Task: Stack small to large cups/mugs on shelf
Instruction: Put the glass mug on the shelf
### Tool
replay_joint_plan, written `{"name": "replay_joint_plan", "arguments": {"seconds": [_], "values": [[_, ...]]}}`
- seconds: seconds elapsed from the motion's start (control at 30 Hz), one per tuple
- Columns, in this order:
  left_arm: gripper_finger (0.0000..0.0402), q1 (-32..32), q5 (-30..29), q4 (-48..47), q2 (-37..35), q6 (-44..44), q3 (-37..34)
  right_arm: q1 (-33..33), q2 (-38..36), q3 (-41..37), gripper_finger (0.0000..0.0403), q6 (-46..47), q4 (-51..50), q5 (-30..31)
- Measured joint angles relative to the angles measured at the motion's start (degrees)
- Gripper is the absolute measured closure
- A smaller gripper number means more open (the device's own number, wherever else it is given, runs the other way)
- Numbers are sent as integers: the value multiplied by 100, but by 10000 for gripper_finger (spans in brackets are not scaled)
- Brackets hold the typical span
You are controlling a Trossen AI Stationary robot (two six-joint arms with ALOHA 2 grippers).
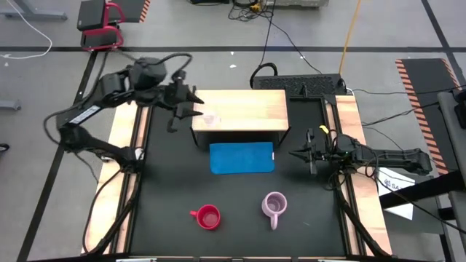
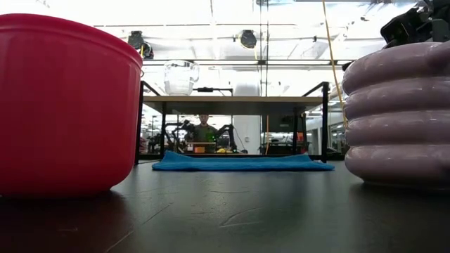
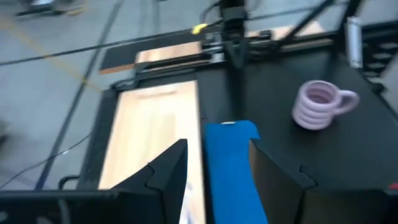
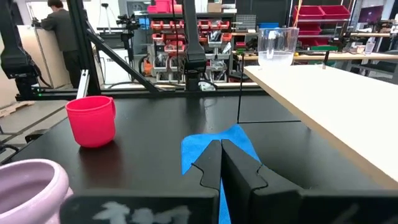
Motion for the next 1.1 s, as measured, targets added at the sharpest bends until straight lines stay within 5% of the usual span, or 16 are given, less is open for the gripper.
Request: {"name": "replay_joint_plan", "arguments": {"seconds": [0.53,1.1], "values": [[229,-2,-336,2589,-2748,-902,-4088,-215,358,257,403,109,415,-25],[229,-2,-334,2783,-3221,-1088,-4916,-1335,1643,1065,403,250,931,-1282]]}}
